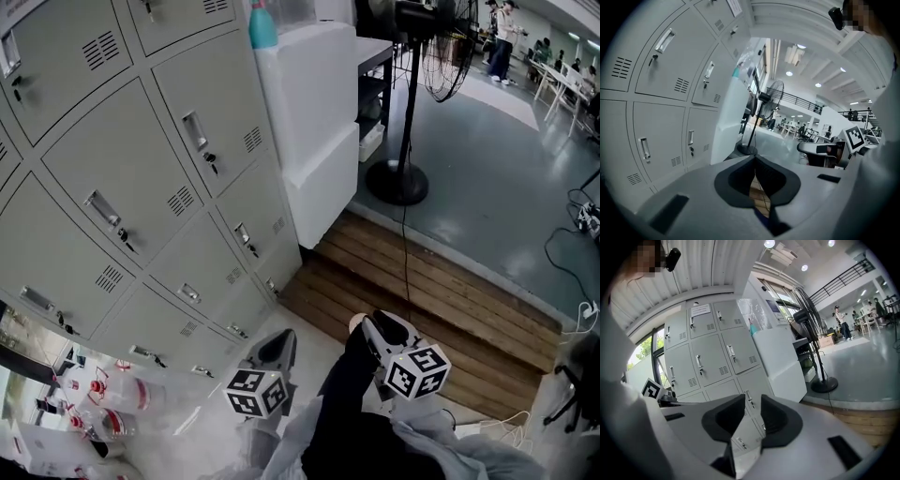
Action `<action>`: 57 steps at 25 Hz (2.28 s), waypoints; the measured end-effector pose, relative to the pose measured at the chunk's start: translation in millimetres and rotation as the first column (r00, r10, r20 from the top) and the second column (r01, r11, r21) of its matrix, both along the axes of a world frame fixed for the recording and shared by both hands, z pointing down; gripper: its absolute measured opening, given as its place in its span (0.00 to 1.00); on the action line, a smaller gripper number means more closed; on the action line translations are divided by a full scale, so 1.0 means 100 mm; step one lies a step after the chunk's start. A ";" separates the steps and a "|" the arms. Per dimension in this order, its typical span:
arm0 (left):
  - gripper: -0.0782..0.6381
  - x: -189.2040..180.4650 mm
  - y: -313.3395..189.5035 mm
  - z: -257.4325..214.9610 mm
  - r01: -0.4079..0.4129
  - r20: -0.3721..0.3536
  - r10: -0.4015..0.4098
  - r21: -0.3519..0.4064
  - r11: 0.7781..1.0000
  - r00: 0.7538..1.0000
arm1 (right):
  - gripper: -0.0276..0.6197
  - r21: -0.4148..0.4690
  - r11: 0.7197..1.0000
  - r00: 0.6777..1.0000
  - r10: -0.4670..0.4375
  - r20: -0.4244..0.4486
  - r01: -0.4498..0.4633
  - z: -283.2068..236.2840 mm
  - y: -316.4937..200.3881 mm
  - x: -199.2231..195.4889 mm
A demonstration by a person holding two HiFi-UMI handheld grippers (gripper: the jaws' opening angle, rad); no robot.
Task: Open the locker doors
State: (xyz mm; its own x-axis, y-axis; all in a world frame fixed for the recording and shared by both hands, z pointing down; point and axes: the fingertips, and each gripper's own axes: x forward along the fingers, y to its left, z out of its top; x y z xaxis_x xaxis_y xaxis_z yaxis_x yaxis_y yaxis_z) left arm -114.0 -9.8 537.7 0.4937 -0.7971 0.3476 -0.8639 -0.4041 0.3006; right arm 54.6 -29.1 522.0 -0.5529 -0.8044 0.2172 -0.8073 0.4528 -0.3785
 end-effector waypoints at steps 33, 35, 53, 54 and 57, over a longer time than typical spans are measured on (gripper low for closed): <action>0.12 0.10 -3.67 -0.87 0.258 -0.030 -0.257 0.058 0.964 0.966 | 0.18 0.002 0.959 0.958 -0.284 -0.041 0.285 -0.78 -3.94 -0.05; 0.12 0.00 -3.79 -0.93 0.289 -0.029 -0.288 0.056 0.956 0.957 | 0.18 -0.002 0.949 0.947 -0.316 -0.048 0.317 -0.83 -4.11 -0.15; 0.12 -0.48 -3.53 -1.25 0.542 -0.020 -0.542 0.080 0.837 0.840 | 0.18 0.048 0.800 0.801 -0.596 -0.051 0.598 -1.29 -4.30 -1.01; 0.12 -0.49 -3.49 -1.27 0.558 -0.019 -0.559 0.082 0.826 0.829 | 0.18 0.053 0.789 0.791 -0.610 -0.047 0.612 -1.33 -4.29 -1.04; 0.12 -0.53 -3.38 -1.38 0.608 -0.014 -0.609 0.091 0.789 0.793 | 0.18 0.066 0.749 0.752 -0.658 -0.043 0.659 -1.45 -4.24 -1.13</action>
